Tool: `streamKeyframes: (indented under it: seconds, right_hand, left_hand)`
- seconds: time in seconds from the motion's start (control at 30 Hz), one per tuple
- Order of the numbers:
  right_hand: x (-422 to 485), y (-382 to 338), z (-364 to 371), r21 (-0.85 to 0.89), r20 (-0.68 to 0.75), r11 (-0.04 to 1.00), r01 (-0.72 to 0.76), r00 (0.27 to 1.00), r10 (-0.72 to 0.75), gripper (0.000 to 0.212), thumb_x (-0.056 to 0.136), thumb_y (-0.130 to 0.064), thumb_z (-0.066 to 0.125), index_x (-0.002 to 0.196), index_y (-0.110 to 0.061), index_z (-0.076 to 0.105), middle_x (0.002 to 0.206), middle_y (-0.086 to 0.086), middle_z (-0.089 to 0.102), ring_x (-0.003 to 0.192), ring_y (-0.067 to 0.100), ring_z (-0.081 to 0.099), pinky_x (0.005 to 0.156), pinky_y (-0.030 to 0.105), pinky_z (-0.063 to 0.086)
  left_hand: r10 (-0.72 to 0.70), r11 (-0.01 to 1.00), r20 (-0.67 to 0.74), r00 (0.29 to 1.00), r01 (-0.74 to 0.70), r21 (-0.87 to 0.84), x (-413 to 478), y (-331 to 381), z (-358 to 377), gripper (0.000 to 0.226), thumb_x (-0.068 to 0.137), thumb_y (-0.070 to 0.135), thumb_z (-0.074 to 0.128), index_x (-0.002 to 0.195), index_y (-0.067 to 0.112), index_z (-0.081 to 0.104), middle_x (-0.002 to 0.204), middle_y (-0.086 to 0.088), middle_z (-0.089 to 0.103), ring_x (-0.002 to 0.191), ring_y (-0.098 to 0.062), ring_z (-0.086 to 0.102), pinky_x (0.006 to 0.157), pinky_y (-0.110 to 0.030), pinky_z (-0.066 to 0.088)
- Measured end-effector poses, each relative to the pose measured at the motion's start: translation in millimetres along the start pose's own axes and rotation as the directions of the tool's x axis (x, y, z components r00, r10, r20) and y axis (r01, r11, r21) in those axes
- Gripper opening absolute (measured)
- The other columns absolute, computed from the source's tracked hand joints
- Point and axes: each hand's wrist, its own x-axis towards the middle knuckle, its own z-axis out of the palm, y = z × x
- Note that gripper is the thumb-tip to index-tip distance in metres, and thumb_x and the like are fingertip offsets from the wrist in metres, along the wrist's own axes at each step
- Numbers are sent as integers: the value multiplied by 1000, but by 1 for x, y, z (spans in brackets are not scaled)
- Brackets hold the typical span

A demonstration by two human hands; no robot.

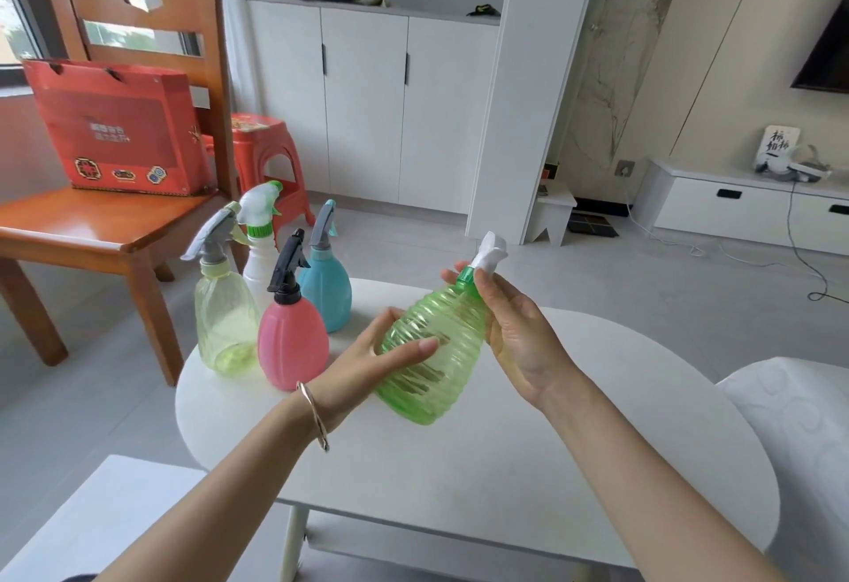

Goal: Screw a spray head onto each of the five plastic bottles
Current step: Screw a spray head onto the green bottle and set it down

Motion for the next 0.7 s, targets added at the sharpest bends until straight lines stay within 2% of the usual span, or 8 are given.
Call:
streamKeyframes:
  seconds: [0.07,0.13,0.23,0.3,0.37,0.5,0.6,0.7]
  right_hand:
    - [-5,-3,10,-113,72,993,35,997,-27,48,78,-44,60,121,-23,60,126,-7,63,120,9,55,107,31,38]
    - [-8,-2,22,-229,133,973,35,991,-5,51,81,-40,61,129,-24,53,134,-7,57,126,8,50,111,34,33]
    - [-9,2,51,-307,233,951,45,972,29,46,85,-31,63,129,-23,53,128,-5,62,120,9,56,103,29,41]
    - [-5,4,74,-283,263,958,53,964,24,49,83,-28,65,130,-22,51,127,-2,63,114,13,61,100,30,46]
    - [0,7,93,-254,262,965,67,965,2,57,78,-29,68,131,-22,50,127,1,62,111,16,63,97,31,49]
    - [7,20,126,-251,233,959,131,970,-72,63,69,-31,74,128,-26,52,125,1,63,111,17,63,90,26,51]
    - [11,40,147,-261,215,951,167,970,-111,63,66,-28,78,124,-26,53,124,1,62,109,14,63,90,28,52]
    - [13,66,159,-338,177,920,200,973,-146,61,67,-16,82,117,-33,53,119,-6,62,105,11,63,83,25,54]
  left_hand:
    - [86,996,-83,993,-86,10,-10,12,-11,38,60,44,72,88,41,47,71,42,64,70,21,61,57,0,44]
    - [149,989,-156,976,-148,17,-18,22,-27,48,52,52,75,93,42,52,84,31,71,81,12,66,65,-5,48]
    - [228,974,-185,956,-226,30,-33,32,-50,56,47,63,80,97,49,59,104,14,73,99,-6,68,75,-15,52]
    - [272,962,-211,939,-271,33,-43,37,-62,48,52,57,80,96,54,60,105,15,72,102,-7,67,77,-16,52]
    - [303,953,-250,920,-298,56,-54,42,-74,44,62,48,73,103,48,58,105,15,72,103,-7,66,77,-16,52]
    - [350,932,-284,893,-302,200,-80,50,-102,41,77,35,69,114,39,56,117,9,67,107,-6,65,77,-14,52]
    - [359,917,-326,874,-265,299,-101,46,-128,54,72,36,70,122,46,50,125,9,60,115,-3,58,89,-21,50]
    - [310,933,-362,879,-208,294,-111,31,-146,66,65,47,75,124,36,48,126,6,59,116,-5,57,97,-27,48]
